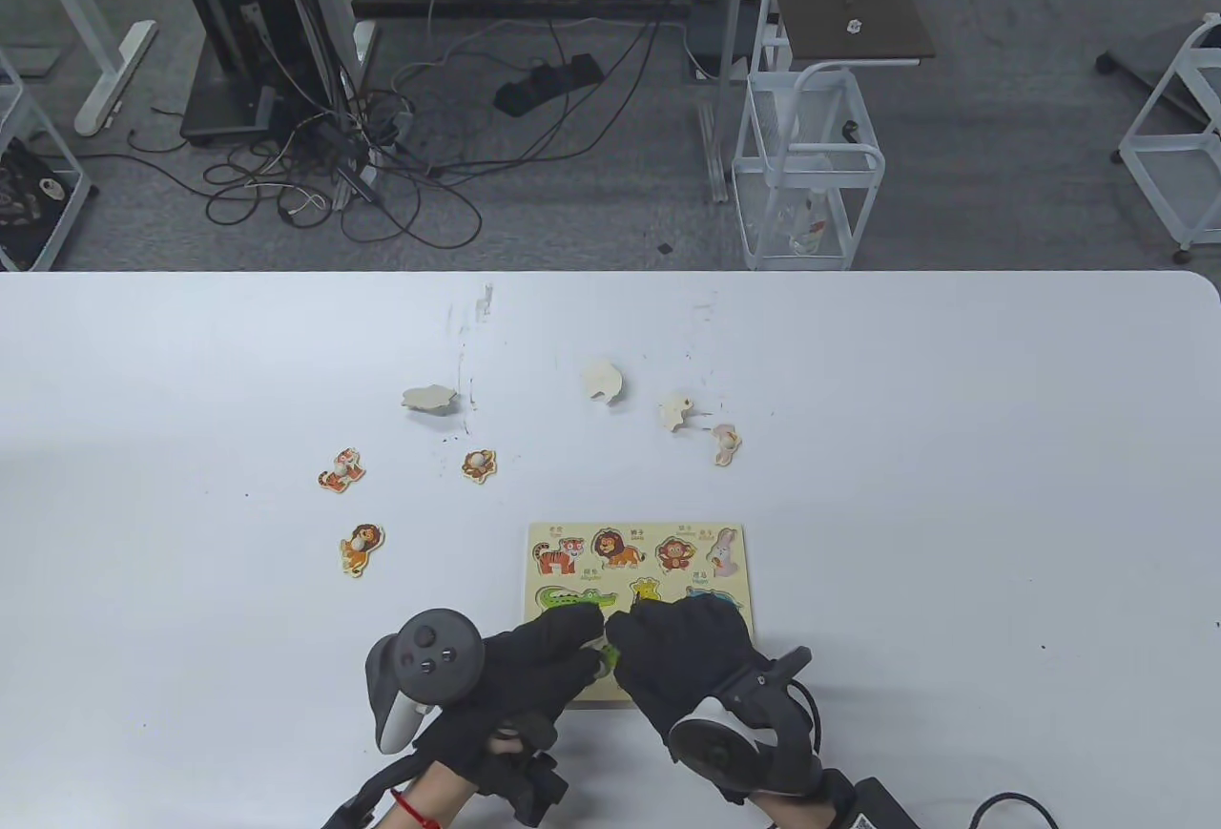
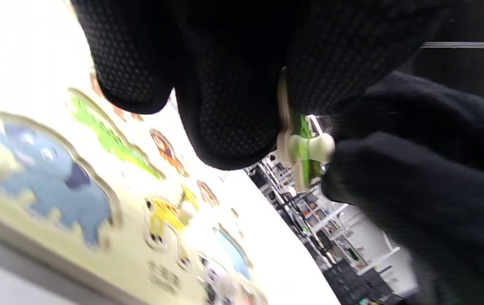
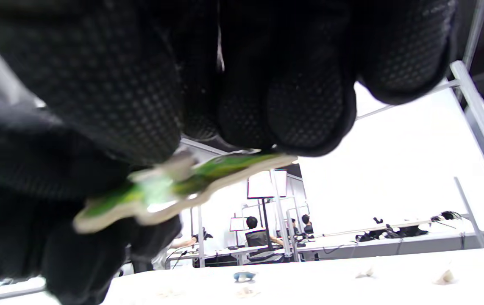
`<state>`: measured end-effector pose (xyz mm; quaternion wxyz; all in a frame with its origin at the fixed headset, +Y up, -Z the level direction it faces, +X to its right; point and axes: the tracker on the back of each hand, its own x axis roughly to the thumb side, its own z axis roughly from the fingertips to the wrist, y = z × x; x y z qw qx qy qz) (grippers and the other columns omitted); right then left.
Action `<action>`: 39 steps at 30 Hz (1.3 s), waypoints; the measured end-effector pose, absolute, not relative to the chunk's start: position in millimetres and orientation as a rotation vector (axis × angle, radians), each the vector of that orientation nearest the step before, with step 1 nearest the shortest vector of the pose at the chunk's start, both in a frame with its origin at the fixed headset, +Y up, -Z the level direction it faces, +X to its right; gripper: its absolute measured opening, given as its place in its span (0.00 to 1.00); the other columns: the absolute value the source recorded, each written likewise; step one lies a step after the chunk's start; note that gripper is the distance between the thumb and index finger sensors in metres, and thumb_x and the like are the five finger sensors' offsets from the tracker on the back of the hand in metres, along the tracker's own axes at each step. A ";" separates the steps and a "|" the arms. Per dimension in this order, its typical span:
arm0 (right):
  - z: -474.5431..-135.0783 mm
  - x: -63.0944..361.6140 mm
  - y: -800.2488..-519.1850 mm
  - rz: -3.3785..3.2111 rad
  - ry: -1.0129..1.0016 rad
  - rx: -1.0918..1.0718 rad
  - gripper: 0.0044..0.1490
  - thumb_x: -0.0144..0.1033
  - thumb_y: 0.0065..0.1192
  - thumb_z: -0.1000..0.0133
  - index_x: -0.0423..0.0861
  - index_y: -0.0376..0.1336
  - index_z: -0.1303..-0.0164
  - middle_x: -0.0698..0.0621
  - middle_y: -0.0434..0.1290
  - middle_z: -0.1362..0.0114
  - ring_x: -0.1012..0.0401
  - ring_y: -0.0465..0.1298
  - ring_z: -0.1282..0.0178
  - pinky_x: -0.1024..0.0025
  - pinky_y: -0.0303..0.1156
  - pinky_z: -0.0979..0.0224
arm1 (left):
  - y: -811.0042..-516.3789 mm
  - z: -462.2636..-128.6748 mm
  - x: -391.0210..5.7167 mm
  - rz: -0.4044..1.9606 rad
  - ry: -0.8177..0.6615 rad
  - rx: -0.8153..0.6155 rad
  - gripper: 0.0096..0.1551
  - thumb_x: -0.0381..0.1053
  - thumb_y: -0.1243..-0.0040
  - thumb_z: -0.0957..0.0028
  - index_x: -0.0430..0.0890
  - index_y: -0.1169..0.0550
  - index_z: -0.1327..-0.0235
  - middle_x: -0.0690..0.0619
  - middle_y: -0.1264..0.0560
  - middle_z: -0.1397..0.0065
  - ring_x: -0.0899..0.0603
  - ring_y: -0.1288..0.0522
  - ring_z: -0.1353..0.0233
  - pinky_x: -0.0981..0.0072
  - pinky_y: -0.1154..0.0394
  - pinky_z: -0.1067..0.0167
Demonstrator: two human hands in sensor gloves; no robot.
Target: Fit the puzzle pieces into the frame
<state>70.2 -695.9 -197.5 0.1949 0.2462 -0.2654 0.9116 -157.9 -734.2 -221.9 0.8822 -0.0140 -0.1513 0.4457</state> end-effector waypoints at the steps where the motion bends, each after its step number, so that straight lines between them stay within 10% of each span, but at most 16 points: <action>1: -200.4 72.9 -696.1 2.566 -0.727 0.662 0.35 0.48 0.82 0.61 0.48 0.76 0.44 0.47 0.79 0.39 0.47 0.84 0.50 0.42 0.74 0.40 | -733.5 -221.9 -159.5 0.915 -0.308 -0.018 0.25 0.51 0.27 0.54 0.52 0.18 0.41 0.52 0.11 0.45 0.52 0.08 0.54 0.55 0.16 0.44; 7: -227.1 97.9 -708.8 2.462 -0.323 0.449 0.43 0.57 0.67 0.55 0.44 0.69 0.34 0.44 0.75 0.34 0.44 0.81 0.47 0.40 0.71 0.39 | -728.8 -223.6 -169.0 0.913 -0.296 0.015 0.23 0.48 0.29 0.52 0.53 0.17 0.41 0.50 0.12 0.43 0.49 0.09 0.52 0.51 0.18 0.41; 16: -243.0 99.6 -730.7 2.093 0.087 0.469 0.29 0.47 0.68 0.52 0.42 0.78 0.49 0.44 0.84 0.50 0.47 0.85 0.63 0.43 0.76 0.49 | -729.8 -225.0 -166.5 0.934 -0.339 -0.029 0.22 0.47 0.31 0.52 0.54 0.16 0.42 0.50 0.13 0.42 0.47 0.11 0.50 0.49 0.20 0.39; 27: -244.4 104.9 -732.4 2.192 -0.021 0.366 0.28 0.46 0.71 0.54 0.37 0.81 0.56 0.44 0.85 0.59 0.51 0.85 0.73 0.46 0.80 0.56 | -714.9 -204.8 -147.4 0.463 -0.422 0.256 0.32 0.56 0.27 0.55 0.58 0.21 0.34 0.51 0.21 0.28 0.48 0.13 0.40 0.50 0.22 0.34; 39: -233.7 91.4 -732.9 2.180 -0.033 0.279 0.29 0.49 0.73 0.55 0.37 0.83 0.62 0.45 0.88 0.64 0.54 0.87 0.79 0.49 0.82 0.61 | -715.5 -184.9 -116.1 0.210 -0.505 0.405 0.27 0.56 0.25 0.57 0.59 0.17 0.41 0.55 0.16 0.37 0.49 0.13 0.43 0.52 0.23 0.34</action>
